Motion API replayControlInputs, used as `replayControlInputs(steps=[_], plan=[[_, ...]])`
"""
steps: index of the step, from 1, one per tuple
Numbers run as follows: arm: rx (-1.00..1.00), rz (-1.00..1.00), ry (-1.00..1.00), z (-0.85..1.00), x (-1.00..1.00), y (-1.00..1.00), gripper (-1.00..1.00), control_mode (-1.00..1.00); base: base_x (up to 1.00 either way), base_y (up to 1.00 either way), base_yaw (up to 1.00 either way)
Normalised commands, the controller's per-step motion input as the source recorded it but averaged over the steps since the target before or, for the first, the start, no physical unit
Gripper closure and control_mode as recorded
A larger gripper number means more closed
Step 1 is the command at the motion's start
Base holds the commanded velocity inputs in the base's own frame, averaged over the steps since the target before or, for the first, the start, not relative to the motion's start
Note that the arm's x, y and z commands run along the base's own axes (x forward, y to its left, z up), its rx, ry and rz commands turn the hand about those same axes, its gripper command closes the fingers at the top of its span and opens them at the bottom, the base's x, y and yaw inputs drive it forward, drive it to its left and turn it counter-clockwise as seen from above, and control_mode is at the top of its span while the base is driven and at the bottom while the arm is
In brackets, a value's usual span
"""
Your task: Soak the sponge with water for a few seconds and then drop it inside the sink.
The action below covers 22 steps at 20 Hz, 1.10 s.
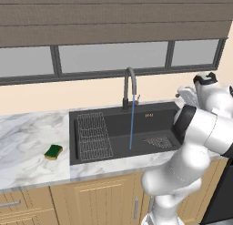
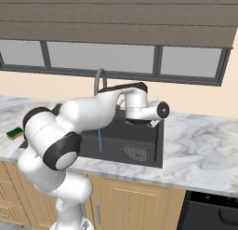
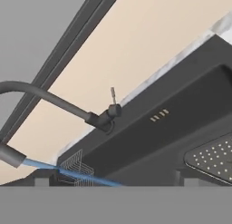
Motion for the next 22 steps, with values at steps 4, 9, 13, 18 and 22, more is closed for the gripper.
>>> replayControlInputs(steps=[4, 9, 13, 18, 22], plan=[[-0.09, -0.07, 0.06, 0.13, -0.45, 0.05, -1.0, -1.0, 0.0, 0.0, 0.0], [-0.1, 0.0, 0.07, 0.37, -0.51, 0.06, -1.0, -1.0, 0.0, 0.0, 0.0], [-0.14, 0.0, 0.2, 0.27, -0.21, 0.42, -1.0, -1.0, 0.0, 0.0, 0.0], [-0.1, 0.0, 0.25, 0.02, -0.19, 0.7, -1.0, -1.0, 0.0, 0.0, 0.0], [-0.04, 0.0, 0.1, 0.0, -0.52, 0.67, -1.0, -1.0, 0.0, 0.0, 0.0]])
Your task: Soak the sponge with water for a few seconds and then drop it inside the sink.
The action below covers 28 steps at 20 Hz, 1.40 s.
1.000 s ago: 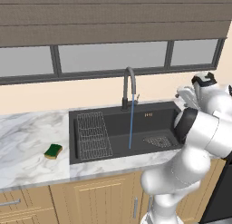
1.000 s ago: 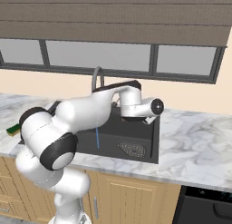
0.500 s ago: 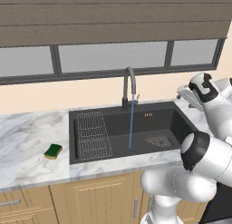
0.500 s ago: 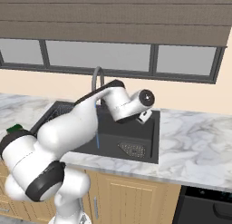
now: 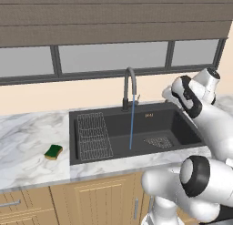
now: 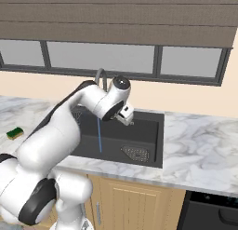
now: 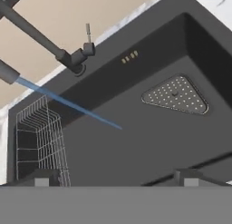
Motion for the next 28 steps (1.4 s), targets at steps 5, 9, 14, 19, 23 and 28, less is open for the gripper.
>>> replayControlInputs(steps=[5, 9, 14, 19, 23, 28], plan=[[-0.01, 0.0, 0.0, 0.0, -0.54, 0.54, -1.0, -1.0, 0.0, 0.0, 0.0], [0.0, 0.01, 0.0, 0.0, -0.44, 0.34, -1.0, -1.0, 0.0, 0.0, 0.0], [0.0, 0.0, 0.0, 0.0, -0.43, 0.34, -1.0, -1.0, 0.0, 0.0, 0.0], [0.0, 0.01, 0.0, 0.0, -0.26, 0.47, -1.0, -1.0, 0.0, 0.0, 0.0], [0.0, 0.01, 0.0, 0.0, -0.21, 0.5, -1.0, -1.0, 0.0, 0.0, 0.0], [0.0, 0.0, 0.0, -0.04, -0.01, 0.61, -1.0, -1.0, 0.0, 0.0, 0.0]])
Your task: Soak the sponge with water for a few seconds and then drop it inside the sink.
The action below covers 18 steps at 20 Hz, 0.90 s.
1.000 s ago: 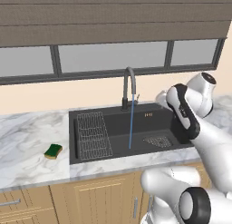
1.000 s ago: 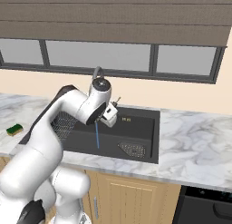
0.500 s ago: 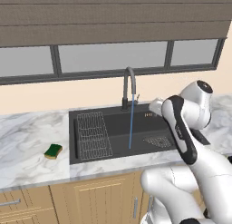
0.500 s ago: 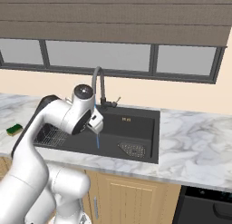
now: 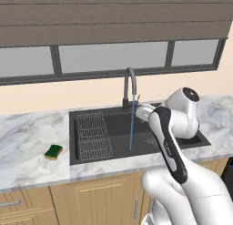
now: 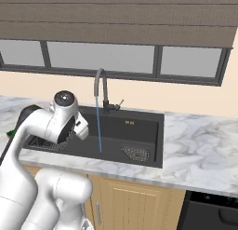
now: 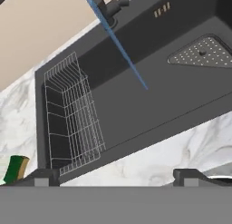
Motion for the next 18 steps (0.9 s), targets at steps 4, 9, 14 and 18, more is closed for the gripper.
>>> replayControlInputs(steps=[4, 9, 14, 18], plan=[[0.0, 0.0, -0.03, -0.17, 0.01, 0.71, -1.0, -1.0, 0.0, 0.0, 0.0], [0.0, 0.01, 0.0, -0.14, 0.24, 0.81, -1.0, -1.0, 0.0, 0.0, 0.0], [0.0, 0.0, 0.0, -0.17, 0.68, 0.75, -1.0, -1.0, 0.0, 0.0, 0.0], [0.0, 0.0, 0.0, -0.15, 0.97, 0.54, -1.0, -1.0, 0.0, 0.0, 0.0]])
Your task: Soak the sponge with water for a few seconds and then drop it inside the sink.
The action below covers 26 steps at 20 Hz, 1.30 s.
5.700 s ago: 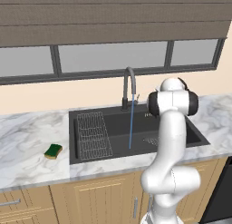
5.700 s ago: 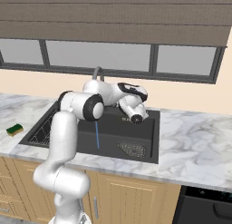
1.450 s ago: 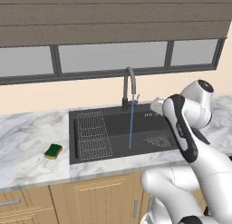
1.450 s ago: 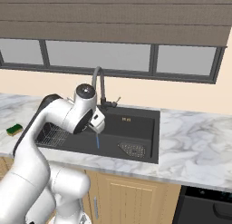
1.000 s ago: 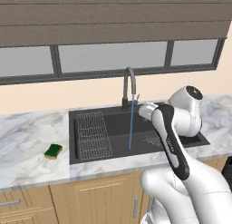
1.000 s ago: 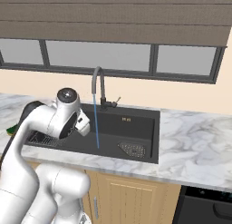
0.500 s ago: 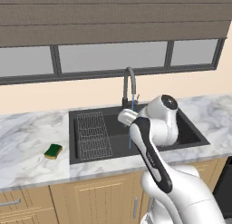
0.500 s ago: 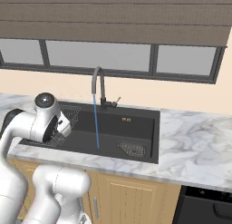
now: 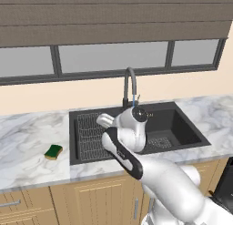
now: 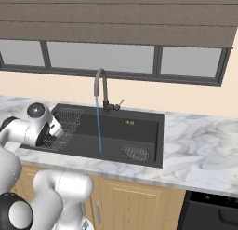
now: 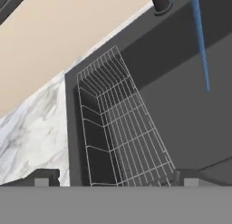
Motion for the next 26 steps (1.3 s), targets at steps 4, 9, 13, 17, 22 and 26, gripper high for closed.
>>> replayControlInputs(steps=[4, 9, 13, 17, 22, 26], plan=[[0.0, 0.0, 0.06, -0.11, 1.0, 0.33, -1.0, -1.0, 0.0, 0.0, 0.0], [-0.04, 0.0, 0.14, 0.02, 0.95, 0.15, -1.0, -1.0, 0.0, 0.0, 0.0], [-0.09, 0.02, 0.24, 0.19, 0.44, 0.14, -1.0, -1.0, 0.0, 0.0, 0.0], [-0.13, 0.05, 0.26, 0.32, 0.31, 0.19, -1.0, -1.0, 0.0, 0.0, 0.0], [-0.12, 0.07, 0.19, 0.81, 0.01, 0.34, -1.0, -1.0, 0.0, 0.0, 0.0], [-0.09, 0.06, 0.12, 0.78, 0.11, 0.37, -1.0, -1.0, 0.0, 0.0, 0.0]])
